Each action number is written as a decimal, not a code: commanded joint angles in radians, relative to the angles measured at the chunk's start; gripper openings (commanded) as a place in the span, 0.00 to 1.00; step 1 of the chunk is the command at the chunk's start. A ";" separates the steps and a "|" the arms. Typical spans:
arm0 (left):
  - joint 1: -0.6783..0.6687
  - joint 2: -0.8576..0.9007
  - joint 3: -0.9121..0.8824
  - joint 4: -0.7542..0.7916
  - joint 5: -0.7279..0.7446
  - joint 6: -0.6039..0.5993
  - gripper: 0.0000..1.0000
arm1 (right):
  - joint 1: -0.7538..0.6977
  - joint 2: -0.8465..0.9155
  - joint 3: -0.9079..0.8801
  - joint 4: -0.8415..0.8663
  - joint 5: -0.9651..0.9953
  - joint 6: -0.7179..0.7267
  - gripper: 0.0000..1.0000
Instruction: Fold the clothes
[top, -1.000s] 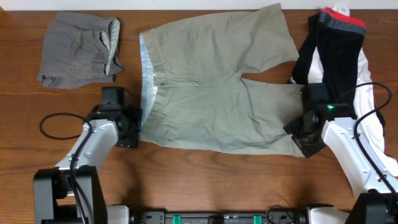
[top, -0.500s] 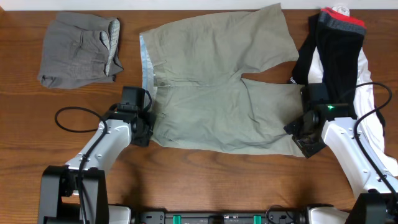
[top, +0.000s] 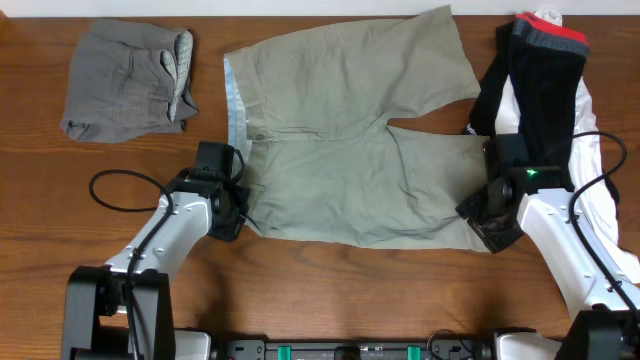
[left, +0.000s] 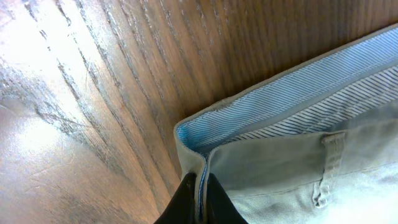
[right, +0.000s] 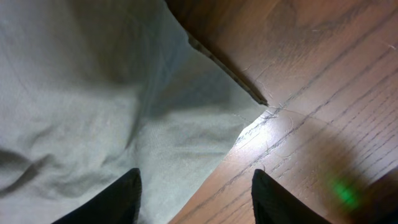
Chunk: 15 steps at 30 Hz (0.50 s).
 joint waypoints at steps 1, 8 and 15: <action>-0.005 0.011 -0.007 -0.009 0.007 0.038 0.06 | 0.008 0.002 -0.006 -0.002 -0.007 -0.023 0.58; 0.004 0.011 -0.007 0.023 0.006 0.039 0.06 | 0.008 0.002 -0.012 -0.028 -0.019 -0.023 0.58; 0.064 0.011 -0.007 0.035 0.006 0.042 0.06 | 0.008 0.002 -0.012 -0.119 -0.031 -0.023 0.58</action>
